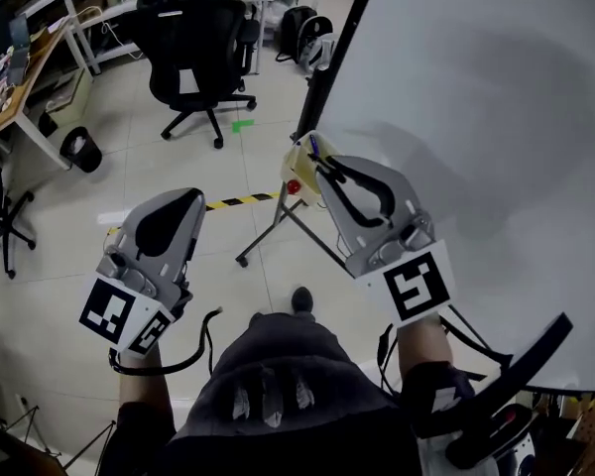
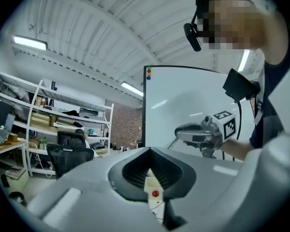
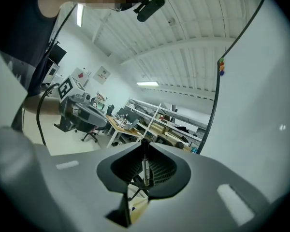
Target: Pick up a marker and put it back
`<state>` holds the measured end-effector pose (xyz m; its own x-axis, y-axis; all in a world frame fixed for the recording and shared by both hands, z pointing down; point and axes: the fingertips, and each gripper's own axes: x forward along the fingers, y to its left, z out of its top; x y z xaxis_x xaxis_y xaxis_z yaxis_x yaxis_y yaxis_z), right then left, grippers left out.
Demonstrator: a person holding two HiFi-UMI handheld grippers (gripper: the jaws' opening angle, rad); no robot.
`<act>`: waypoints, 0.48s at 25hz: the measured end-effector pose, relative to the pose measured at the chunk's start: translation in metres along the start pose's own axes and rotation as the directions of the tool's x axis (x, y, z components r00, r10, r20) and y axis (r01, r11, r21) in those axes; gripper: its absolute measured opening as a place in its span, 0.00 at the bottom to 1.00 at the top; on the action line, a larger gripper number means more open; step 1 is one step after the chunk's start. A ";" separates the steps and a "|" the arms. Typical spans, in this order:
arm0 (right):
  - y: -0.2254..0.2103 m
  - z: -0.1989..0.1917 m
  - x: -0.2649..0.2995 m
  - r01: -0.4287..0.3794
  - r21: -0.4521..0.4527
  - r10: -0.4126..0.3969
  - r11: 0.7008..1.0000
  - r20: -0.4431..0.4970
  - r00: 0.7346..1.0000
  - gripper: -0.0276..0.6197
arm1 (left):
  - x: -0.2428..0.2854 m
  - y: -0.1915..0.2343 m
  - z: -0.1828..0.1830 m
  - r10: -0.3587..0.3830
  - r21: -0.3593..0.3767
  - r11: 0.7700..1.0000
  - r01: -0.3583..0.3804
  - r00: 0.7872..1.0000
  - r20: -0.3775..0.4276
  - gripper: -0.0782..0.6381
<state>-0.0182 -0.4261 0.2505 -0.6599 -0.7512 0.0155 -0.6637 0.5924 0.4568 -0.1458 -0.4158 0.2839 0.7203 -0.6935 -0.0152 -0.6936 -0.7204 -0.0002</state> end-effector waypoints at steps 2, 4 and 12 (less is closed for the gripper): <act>0.004 0.005 -0.004 0.014 -0.001 -0.014 1.000 0.008 1.000 0.11 | -0.005 -0.003 0.001 -0.012 0.005 1.000 0.012 1.000 0.005 0.12; 0.010 0.009 -0.009 0.027 0.002 -0.027 1.000 0.011 1.000 0.11 | -0.013 -0.005 0.001 -0.023 0.006 1.000 0.023 1.000 0.009 0.12; 0.024 0.001 -0.043 0.040 -0.017 -0.041 0.999 -0.074 0.996 0.11 | -0.014 -0.031 -0.004 -0.075 -0.014 0.997 0.075 0.997 0.009 0.12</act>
<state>-0.0064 -0.3790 0.2602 -0.6044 -0.7942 0.0625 -0.6831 0.5570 0.4724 -0.1342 -0.3841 0.2877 0.7702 -0.6374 -0.0238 -0.6373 -0.7705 0.0123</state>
